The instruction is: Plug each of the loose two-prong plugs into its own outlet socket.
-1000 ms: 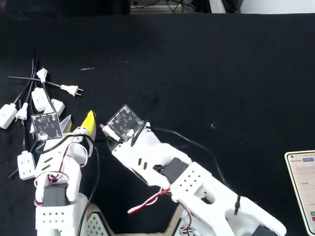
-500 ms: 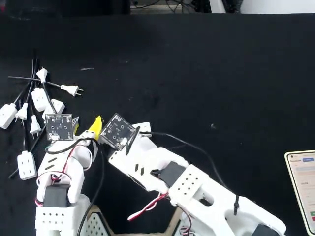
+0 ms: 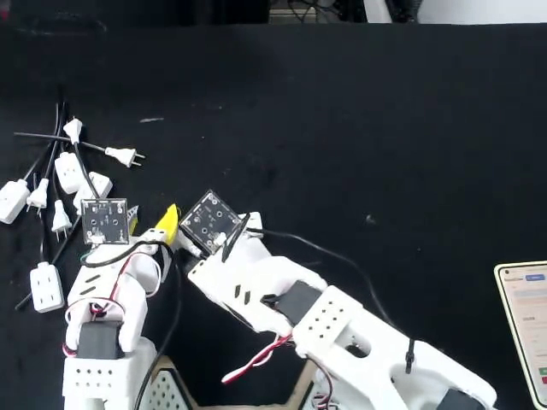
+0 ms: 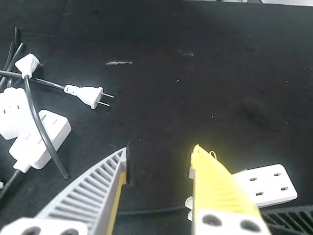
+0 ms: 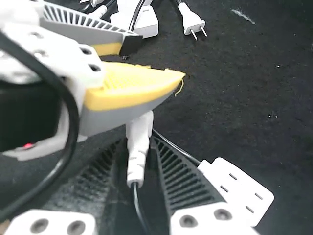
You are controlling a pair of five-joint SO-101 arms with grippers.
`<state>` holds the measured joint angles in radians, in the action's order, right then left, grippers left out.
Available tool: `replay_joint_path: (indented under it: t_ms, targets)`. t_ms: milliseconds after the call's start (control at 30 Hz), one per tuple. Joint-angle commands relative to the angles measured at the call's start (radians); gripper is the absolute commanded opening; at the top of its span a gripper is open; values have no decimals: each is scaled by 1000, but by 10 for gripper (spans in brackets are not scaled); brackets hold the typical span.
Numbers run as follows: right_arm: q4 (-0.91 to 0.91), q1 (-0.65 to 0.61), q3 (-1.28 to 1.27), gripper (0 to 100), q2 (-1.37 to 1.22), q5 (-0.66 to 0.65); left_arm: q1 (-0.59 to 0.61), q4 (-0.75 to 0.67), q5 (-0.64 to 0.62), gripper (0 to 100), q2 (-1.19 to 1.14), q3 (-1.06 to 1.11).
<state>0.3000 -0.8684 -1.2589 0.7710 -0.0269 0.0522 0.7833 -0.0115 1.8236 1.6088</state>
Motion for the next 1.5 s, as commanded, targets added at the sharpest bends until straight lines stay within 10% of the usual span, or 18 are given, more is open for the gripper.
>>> replay_joint_path:
  t_ms: [0,1467]
  targets:
    - [-8,-12,13,11,36,2,-10,-6,12,216,0,-13]
    - [-43,66,18,11,38,100,-19,2,12,216,0,19]
